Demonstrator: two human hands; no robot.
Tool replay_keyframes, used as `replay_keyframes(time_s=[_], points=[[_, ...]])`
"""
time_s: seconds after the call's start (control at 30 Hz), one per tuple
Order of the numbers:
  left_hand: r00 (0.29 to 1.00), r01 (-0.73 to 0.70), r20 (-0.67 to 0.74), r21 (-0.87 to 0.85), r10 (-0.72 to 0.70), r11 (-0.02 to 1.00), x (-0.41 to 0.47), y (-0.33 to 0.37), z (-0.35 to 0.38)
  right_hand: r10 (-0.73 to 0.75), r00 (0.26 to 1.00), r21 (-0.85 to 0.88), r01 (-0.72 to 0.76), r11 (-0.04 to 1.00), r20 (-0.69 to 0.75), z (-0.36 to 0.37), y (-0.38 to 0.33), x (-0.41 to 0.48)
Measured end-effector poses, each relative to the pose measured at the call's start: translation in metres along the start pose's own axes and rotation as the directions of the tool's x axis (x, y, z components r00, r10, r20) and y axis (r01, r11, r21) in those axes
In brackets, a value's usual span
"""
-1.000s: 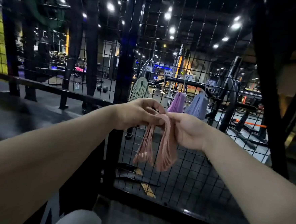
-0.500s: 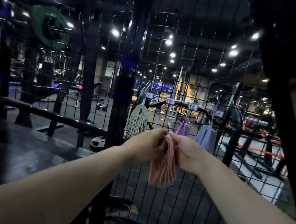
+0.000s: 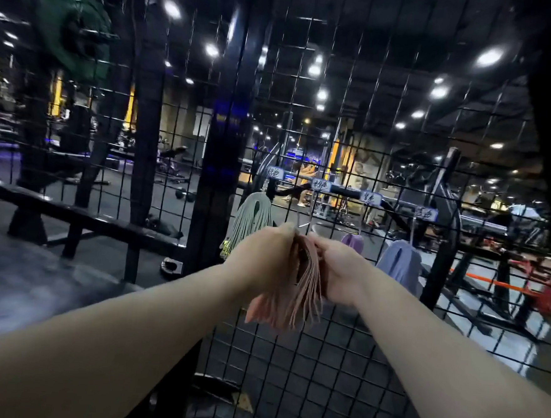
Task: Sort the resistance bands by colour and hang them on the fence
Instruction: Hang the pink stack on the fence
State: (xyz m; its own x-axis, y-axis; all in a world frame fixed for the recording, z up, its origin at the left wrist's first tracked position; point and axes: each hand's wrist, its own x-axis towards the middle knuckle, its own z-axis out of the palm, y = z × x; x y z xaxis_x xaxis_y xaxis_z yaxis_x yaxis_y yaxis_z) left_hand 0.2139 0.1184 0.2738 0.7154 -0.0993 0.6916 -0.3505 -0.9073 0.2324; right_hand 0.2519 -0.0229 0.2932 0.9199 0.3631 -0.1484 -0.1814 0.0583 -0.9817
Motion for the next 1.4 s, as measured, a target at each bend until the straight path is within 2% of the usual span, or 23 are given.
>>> replay_keyframes(time_s=[0.1,0.23,0.37,0.43,0.53,0.67,0.83,1.0,1.23,1.4], points=[[0.999,0.034,0.012,0.032,-0.035,0.999,0.015,-0.008,0.006,-0.051,0.999,-0.096,0.053,0.994,0.019,-0.001,-0.004,0.017],[0.999,0.033,0.008,-0.011,-0.033,0.999,0.037,-0.014,0.010,-0.187,0.977,-0.249,0.208,0.946,0.106,0.002,-0.014,0.028],[1.000,0.008,0.008,0.053,-0.009,0.999,0.055,-0.019,0.005,-0.271,0.961,-0.328,0.272,0.905,0.052,-0.007,-0.027,0.041],[0.999,-0.030,0.015,0.073,0.029,0.997,0.063,-0.021,0.003,-0.334,0.943,-0.437,0.301,0.847,0.002,-0.011,-0.033,0.051],[0.999,-0.047,0.032,0.121,0.043,0.992,0.073,-0.021,0.000,-0.409,0.912,-0.642,0.297,0.707,-0.029,-0.012,-0.041,0.062],[0.998,-0.057,0.008,0.126,0.056,0.990,0.090,-0.025,-0.005,-0.435,0.900,-0.633,0.325,0.703,-0.021,-0.009,-0.060,0.070],[0.998,-0.056,-0.002,0.158,0.057,0.986,0.108,-0.034,-0.003,-0.455,0.890,-0.746,0.309,0.590,0.009,-0.006,-0.075,0.076],[0.999,-0.014,0.047,0.188,0.005,0.982,0.119,-0.034,0.005,-0.497,0.866,-0.819,0.324,0.474,0.055,-0.006,-0.075,0.085],[0.995,0.054,0.070,0.157,-0.066,0.986,0.129,-0.035,0.020,-0.455,0.891,-0.825,0.259,0.502,0.003,-0.014,-0.071,0.104],[0.991,0.078,0.096,0.127,-0.090,0.989,0.131,-0.039,0.024,-0.474,0.880,-0.875,0.223,0.429,-0.008,-0.015,-0.066,0.116]])
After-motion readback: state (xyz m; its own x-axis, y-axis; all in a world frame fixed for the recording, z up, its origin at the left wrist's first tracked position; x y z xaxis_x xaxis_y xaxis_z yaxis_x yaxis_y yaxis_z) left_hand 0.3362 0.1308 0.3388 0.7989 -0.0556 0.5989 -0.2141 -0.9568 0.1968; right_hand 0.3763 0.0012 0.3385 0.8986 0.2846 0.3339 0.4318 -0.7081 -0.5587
